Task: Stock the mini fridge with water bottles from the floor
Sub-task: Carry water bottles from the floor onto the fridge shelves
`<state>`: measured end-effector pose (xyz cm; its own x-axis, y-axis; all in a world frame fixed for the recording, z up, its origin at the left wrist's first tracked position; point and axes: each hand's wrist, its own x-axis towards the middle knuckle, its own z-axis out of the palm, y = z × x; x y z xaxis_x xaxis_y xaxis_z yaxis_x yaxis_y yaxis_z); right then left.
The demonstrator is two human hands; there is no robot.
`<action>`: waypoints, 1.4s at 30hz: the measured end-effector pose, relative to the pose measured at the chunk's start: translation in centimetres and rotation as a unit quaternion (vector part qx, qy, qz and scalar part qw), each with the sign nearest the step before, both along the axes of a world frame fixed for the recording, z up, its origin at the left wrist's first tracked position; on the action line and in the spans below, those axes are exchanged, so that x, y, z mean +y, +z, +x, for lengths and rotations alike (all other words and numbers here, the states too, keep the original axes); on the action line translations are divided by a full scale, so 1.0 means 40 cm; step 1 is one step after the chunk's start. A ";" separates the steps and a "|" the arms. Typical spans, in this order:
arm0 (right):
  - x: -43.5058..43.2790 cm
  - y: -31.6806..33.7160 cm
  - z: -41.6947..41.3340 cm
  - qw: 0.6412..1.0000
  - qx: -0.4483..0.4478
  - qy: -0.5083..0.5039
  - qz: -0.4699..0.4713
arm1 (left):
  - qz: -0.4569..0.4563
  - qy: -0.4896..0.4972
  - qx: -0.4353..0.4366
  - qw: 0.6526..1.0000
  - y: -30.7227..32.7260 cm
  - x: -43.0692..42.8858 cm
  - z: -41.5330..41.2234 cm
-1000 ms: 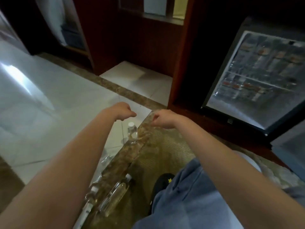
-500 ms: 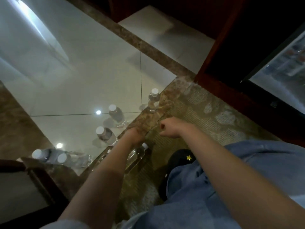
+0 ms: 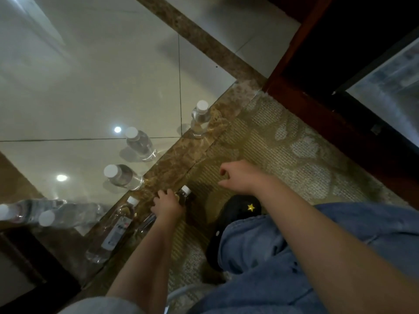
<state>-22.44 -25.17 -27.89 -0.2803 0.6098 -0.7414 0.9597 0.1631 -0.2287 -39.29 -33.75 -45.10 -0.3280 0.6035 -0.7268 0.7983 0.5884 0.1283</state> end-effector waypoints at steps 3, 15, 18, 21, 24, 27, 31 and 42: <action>-0.001 0.011 -0.015 1.000 0.024 -0.006 -0.002 | 0.005 -0.029 0.003 1.000 0.000 0.000 -0.013; -0.001 0.031 -0.013 0.980 0.115 -0.151 -0.067 | 0.227 0.048 -0.180 0.956 0.283 0.186 -0.027; -0.016 0.039 -0.012 0.970 0.153 -0.171 -0.079 | 0.284 0.086 -0.201 0.933 0.374 0.229 0.013; -0.021 0.051 -0.021 0.936 0.244 -0.253 -0.020 | 0.321 0.126 -0.233 0.909 0.443 0.245 0.054; -0.013 0.060 -0.019 0.912 0.285 -0.295 0.021 | 0.318 0.121 -0.256 0.905 0.479 0.237 0.081; -0.015 0.049 -0.011 0.930 0.252 -0.264 0.046 | 0.289 0.164 -0.293 0.897 0.465 0.211 0.074; -0.021 0.035 -0.005 0.944 0.206 -0.249 0.060 | 0.196 0.216 -0.338 0.895 0.392 0.126 -0.012; -0.033 0.004 -0.047 0.973 0.117 -0.183 0.072 | 0.140 0.230 0.018 0.963 0.047 -0.189 -0.310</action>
